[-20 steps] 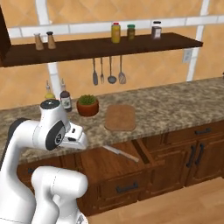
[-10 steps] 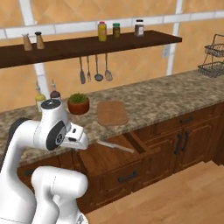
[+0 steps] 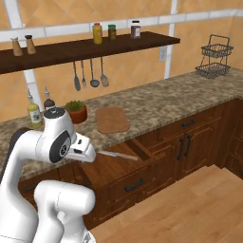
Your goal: Pick up the knife from the drawer and place it on the cutting board. Then place the meat from the plate to the cutting board.
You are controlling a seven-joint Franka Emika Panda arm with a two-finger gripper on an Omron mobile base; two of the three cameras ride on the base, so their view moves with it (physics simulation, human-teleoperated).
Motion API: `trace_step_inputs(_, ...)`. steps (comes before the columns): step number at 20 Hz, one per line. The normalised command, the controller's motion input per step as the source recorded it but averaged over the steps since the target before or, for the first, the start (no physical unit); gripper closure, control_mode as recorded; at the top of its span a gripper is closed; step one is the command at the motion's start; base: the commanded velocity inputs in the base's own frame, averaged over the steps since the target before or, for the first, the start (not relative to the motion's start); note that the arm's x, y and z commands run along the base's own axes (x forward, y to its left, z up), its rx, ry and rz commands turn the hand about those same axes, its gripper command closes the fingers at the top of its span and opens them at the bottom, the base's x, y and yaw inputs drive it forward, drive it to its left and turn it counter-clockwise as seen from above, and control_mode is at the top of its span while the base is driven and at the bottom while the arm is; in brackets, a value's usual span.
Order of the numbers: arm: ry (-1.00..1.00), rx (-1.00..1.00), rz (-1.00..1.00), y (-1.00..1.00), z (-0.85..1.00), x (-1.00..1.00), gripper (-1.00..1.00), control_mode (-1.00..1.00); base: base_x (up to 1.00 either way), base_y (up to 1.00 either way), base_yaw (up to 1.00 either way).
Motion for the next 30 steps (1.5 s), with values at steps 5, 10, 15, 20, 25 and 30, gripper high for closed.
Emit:
trace_step_inputs(5, 0.00, 0.00, -0.03, -0.51, -0.12, 0.51, -1.00, -1.00, 0.00, 0.00, 0.00)
trace_step_inputs(10, 0.00, 0.01, 0.15, -0.91, -0.30, 0.71, -1.00, -1.00, 0.00, 0.00, 0.00)
trace_step_inputs(15, -0.06, 0.00, 0.26, -0.41, -0.43, 0.84, -1.00, -1.00, 0.00, 0.00, 0.00)
trace_step_inputs(20, -0.02, 0.00, 0.11, -0.02, -0.49, 0.59, -1.00, -1.00, 0.00, 0.00, 0.00)
trace_step_inputs(25, 0.14, 0.00, 0.06, -0.09, -0.14, 0.52, -1.00, -1.00, 0.00, 0.00, 0.00)
trace_step_inputs(30, 0.13, 0.00, 0.11, -0.34, -0.03, 0.38, -1.00, -1.00, 0.00, 0.00, 0.00)
